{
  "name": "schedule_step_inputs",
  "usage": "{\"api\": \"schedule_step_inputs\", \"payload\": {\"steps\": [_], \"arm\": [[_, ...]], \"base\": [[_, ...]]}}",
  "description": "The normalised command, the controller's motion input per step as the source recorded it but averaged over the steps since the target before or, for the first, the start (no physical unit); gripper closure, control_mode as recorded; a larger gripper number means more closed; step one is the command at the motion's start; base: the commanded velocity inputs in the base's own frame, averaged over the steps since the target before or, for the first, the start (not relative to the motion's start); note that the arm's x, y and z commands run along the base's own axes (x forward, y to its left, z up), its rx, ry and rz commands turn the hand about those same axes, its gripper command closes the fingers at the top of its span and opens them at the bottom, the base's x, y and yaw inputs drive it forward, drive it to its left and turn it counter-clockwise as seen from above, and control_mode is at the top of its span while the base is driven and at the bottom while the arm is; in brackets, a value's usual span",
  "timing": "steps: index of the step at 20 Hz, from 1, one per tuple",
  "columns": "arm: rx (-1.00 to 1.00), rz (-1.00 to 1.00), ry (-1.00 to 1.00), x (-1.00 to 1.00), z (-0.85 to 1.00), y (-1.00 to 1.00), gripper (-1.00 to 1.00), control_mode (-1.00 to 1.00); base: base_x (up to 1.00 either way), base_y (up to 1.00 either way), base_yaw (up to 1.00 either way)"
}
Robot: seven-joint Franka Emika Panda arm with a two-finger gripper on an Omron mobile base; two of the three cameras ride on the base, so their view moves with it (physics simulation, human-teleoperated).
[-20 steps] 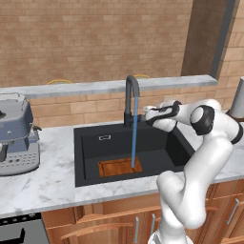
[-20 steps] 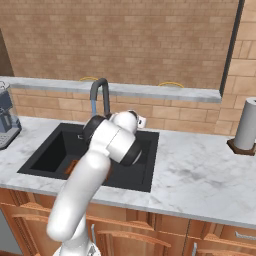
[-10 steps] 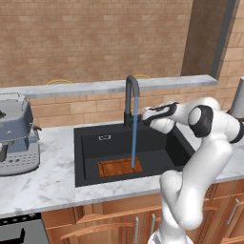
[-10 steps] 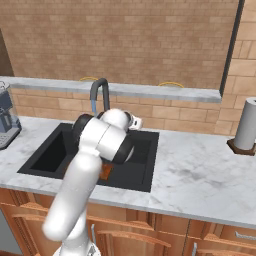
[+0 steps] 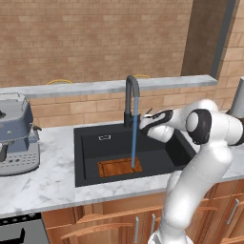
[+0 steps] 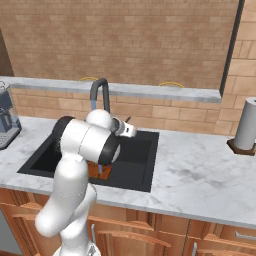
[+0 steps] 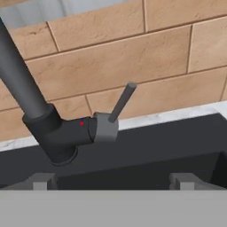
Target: Turn on the sink faucet with hot water and rinse the cutting board for ten seconds, then turn off the faucet. Push the cutting board to reach the water if necessary.
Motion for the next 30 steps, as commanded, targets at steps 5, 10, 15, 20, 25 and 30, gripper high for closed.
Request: {"api": "schedule_step_inputs", "payload": {"steps": [5,10,15,20,25,30], "arm": [[-0.02,0.00,0.11,-0.31,0.19,0.10,-1.00,-1.00],[-0.02,0.00,0.10,-0.24,0.20,0.15,-1.00,-1.00],[-0.02,0.00,0.02,-0.35,0.21,0.11,-1.00,-1.00],[-0.01,0.00,0.00,-0.57,0.18,0.08,-1.00,-1.00],[0.00,0.01,0.01,-0.60,0.14,0.05,-1.00,-1.00],[0.00,0.04,0.02,-0.59,0.12,0.00,-1.00,-1.00]], "base": [[0.00,0.00,0.00],[0.00,0.00,0.00],[0.00,0.00,0.00],[0.00,0.00,0.00],[0.00,0.00,0.00],[0.00,0.00,0.00]]}}
